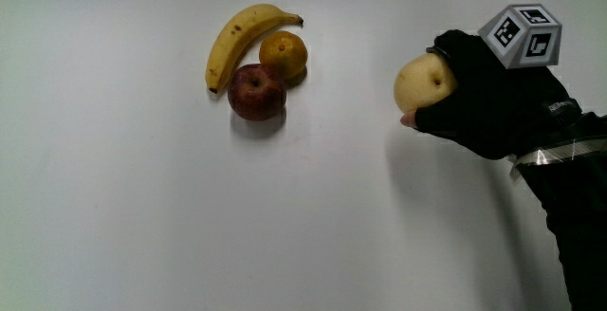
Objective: Pick pear no leg
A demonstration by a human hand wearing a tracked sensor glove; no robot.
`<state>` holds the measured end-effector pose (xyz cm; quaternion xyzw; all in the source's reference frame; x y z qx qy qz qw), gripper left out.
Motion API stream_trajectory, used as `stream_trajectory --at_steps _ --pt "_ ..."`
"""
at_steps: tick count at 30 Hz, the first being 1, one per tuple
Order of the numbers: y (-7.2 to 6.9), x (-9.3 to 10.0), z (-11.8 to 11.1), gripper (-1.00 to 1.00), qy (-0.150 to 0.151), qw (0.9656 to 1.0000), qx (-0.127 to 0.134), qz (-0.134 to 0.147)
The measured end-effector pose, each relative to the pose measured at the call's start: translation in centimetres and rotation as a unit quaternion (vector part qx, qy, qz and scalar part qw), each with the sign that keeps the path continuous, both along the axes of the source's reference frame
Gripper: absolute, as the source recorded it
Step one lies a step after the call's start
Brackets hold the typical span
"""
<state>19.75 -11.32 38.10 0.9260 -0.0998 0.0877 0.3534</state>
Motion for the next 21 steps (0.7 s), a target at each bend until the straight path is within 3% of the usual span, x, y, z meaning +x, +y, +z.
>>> stream_trajectory --at_steps 4,10,12,17,21 --pt "-0.2 1.4 1.3 0.0 0.007 0.9995 -0.014 0.026" --pt "-0.4 2.5 3.2 0.0 0.009 0.9984 -0.036 0.043" --pt "-0.5 3.2 4.3 0.0 0.022 0.9972 -0.045 0.055" --pt "-0.5 4.3 5.9 0.0 0.019 0.9952 -0.062 0.074" --pt "-0.5 5.0 6.9 0.0 0.025 0.9941 -0.063 0.085"
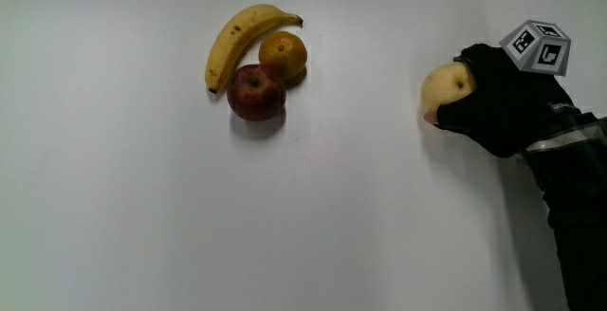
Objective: Pick pear no leg
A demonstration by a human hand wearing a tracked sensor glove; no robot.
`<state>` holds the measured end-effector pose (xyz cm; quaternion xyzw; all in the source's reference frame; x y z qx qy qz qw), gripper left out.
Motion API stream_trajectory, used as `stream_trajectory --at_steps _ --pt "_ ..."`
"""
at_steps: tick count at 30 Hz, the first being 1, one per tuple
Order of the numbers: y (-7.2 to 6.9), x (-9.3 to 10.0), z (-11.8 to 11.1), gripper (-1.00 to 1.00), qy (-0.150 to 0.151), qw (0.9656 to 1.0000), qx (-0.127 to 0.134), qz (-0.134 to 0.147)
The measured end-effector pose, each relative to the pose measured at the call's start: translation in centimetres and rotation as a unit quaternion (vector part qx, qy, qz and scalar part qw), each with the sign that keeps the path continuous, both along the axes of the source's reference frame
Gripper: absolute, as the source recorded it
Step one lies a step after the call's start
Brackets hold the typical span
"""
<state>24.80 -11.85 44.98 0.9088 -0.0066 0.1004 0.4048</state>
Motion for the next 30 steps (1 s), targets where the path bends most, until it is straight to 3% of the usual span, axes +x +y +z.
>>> stream_trajectory --at_steps 1,2,4,5,7,9,11,20,25,30 --pt "0.1 0.0 0.0 0.0 -0.009 0.9999 -0.004 0.004" --pt "0.0 0.4 0.4 0.0 0.002 1.0 -0.003 0.008" --pt "0.1 0.6 0.6 0.0 -0.011 0.9999 -0.005 0.008" --pt "0.2 0.8 0.5 0.0 -0.024 0.9994 -0.006 0.023" --pt "0.1 0.9 0.8 0.0 -0.013 0.9997 -0.006 0.019" --pt "0.2 1.0 0.8 0.0 -0.031 0.999 -0.016 0.027" --pt "0.3 1.1 1.1 0.0 -0.029 0.9991 -0.02 0.024" --pt "0.7 1.1 1.1 0.39 -0.051 0.9974 -0.037 0.034" --pt "0.8 1.3 1.5 0.61 -0.043 0.9973 -0.049 0.033" --pt "0.8 1.3 0.4 0.83 -0.036 0.9985 -0.033 0.026"
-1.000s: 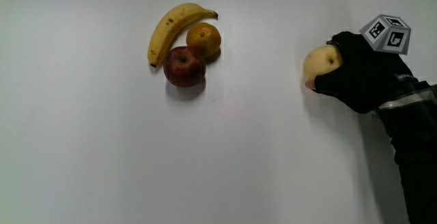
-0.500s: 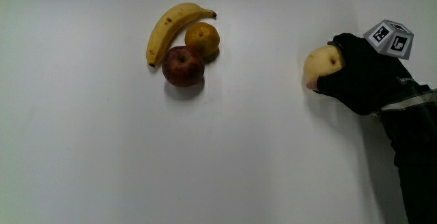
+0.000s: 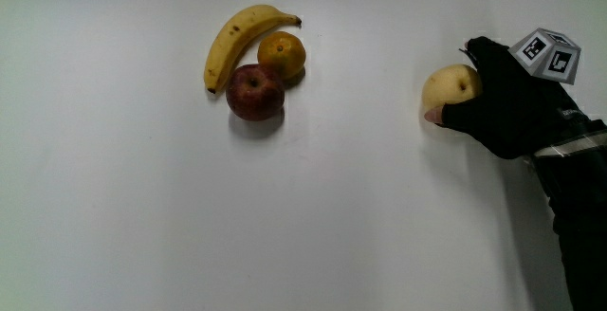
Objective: Pick pear no leg
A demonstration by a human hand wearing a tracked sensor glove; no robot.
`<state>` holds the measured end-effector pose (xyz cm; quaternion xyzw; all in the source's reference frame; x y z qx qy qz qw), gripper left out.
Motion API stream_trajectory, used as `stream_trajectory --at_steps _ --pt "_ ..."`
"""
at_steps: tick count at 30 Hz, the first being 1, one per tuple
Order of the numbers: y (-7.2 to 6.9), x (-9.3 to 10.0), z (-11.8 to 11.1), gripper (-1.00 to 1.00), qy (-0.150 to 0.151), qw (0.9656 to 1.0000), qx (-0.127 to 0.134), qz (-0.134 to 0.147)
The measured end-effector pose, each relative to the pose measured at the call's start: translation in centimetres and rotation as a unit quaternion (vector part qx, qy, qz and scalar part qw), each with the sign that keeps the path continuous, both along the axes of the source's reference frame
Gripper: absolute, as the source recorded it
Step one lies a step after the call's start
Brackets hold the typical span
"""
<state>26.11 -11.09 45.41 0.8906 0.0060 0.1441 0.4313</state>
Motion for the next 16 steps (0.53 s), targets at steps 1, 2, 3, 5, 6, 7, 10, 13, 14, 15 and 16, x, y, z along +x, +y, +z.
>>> stream_trajectory --at_steps 1,2,3,5,6,7,10,13,14,15,16 --pt "0.0 -0.3 -0.6 0.87 0.002 0.9999 0.009 -0.006" --pt "0.1 -0.8 -1.4 0.91 0.005 0.9997 0.019 -0.014" --pt "0.1 -1.3 -1.9 0.96 0.014 0.9994 0.024 -0.022" --pt "0.5 -2.6 -3.4 1.0 0.018 0.9977 0.045 -0.048" --pt "0.8 -3.4 -4.2 1.0 0.019 0.9961 0.058 -0.064" --pt "1.1 -4.2 -4.9 1.0 0.018 0.9944 0.068 -0.079" --pt "2.7 -7.5 -8.4 1.0 0.004 0.9847 0.115 -0.131" --pt "4.7 -10.3 -10.7 1.0 -0.027 0.9774 0.123 -0.169" --pt "5.5 -11.4 -11.7 1.0 -0.031 0.9684 0.149 -0.198" --pt "6.2 -12.4 -12.7 1.0 -0.045 0.9643 0.153 -0.211" --pt "6.9 -13.4 -13.6 1.0 -0.07 0.9623 0.146 -0.218"
